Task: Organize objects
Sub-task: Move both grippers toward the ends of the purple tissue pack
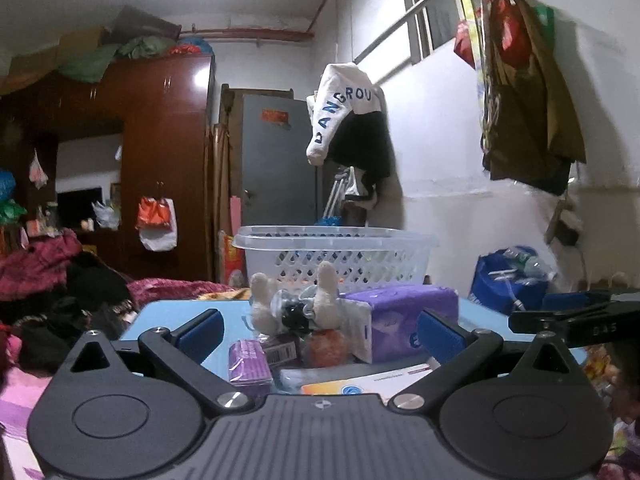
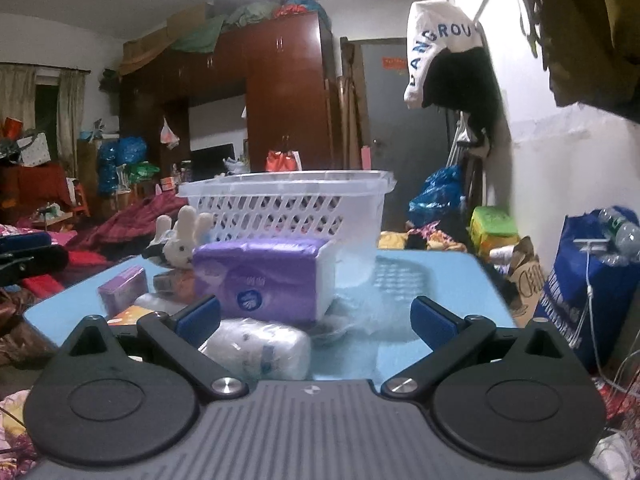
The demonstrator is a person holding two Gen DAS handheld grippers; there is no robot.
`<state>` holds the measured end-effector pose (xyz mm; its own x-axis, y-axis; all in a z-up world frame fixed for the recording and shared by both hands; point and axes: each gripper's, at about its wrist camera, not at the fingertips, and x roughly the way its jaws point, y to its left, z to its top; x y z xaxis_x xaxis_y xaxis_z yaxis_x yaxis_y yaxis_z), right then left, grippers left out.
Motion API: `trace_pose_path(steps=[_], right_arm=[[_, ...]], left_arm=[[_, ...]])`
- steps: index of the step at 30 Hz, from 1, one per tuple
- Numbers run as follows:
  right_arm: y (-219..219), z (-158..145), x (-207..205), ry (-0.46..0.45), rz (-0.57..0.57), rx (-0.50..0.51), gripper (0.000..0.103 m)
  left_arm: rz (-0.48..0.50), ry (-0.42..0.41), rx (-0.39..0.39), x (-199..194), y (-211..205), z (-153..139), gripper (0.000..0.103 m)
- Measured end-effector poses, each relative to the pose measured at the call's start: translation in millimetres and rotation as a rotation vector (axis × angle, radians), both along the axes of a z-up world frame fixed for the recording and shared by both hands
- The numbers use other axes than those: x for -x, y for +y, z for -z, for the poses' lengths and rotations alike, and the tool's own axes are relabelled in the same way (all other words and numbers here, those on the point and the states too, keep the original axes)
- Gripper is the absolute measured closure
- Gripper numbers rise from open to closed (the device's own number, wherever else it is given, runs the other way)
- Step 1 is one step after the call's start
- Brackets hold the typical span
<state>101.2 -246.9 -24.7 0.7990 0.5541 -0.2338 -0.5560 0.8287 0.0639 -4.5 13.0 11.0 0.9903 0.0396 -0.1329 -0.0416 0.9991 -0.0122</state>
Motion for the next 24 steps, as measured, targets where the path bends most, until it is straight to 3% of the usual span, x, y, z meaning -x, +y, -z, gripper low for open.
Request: trace_pose_path(steps=[9,12,18,19,24], right_arm=[[-7.5,-4.7,-4.0,0.034,-0.089,-0.080,0.000],[0.0,-2.5,-9.9,-0.016,-0.065,-0.048,0.000],[4.5,-2.1,-34.1,-0.062,-0.092,-0.070,0.008],[4.9,-4.1,-39.2,-0.066,-0.086,-0.074,0.013],[4.3,-11.8,-54.3,-0.046,-0.081,-0.077,0.014]], left_arm=[[0.067,0.029,0.015,-10.8,-2.3,4.4,0.000],[0.091,0.021,0.003,-21.0,-10.4,4.2,0.001],[0.154,0.037,0.007,-52.6,-22.8,0.3,0.013],[0.163,0.042,0.007,-58.8,-24.2,-0.9,0.014],[0.185,0.065,0.009,-84.6,-30.1,-2.8,0.019]])
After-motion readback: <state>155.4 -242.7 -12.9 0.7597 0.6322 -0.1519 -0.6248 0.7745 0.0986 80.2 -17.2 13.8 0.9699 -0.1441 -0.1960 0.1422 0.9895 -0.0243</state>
